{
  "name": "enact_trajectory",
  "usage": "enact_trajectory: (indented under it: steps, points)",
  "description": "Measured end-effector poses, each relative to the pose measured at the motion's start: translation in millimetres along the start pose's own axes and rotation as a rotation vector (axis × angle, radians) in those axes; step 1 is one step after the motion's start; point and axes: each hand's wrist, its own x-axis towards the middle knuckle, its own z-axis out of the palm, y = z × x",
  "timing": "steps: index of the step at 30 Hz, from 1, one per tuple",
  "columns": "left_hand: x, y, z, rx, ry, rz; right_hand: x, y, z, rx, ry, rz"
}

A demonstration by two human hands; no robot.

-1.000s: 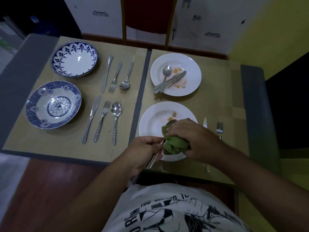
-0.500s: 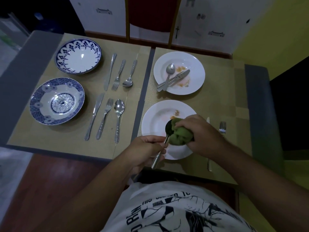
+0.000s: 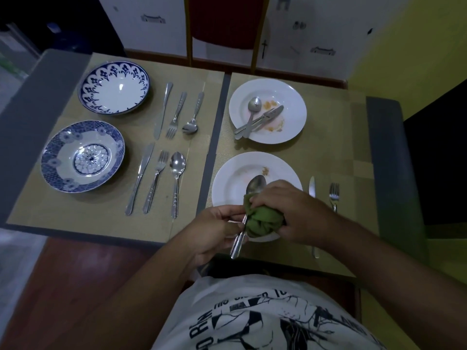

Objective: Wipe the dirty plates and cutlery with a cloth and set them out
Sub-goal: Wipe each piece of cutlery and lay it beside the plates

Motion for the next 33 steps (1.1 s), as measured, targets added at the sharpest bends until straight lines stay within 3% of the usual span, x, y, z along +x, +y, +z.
enact_trajectory:
  steps: [6, 17, 26, 33]
  points:
    - [-3, 0, -6, 0.066, -0.024, 0.029, 7, 16, -15, -0.126, 0.066, 0.094]
    - [13, -2, 4, -0.329, -0.008, -0.107, -25, 22, -14, 0.057, 0.381, 0.345]
    - [39, 6, 43, 0.209, 0.069, -0.009, -74, 35, -11, 0.067, 0.46, 0.392]
    - [73, -6, 127, 0.36, 0.034, 0.041, -138, 69, -20, 0.097, 0.498, 0.559]
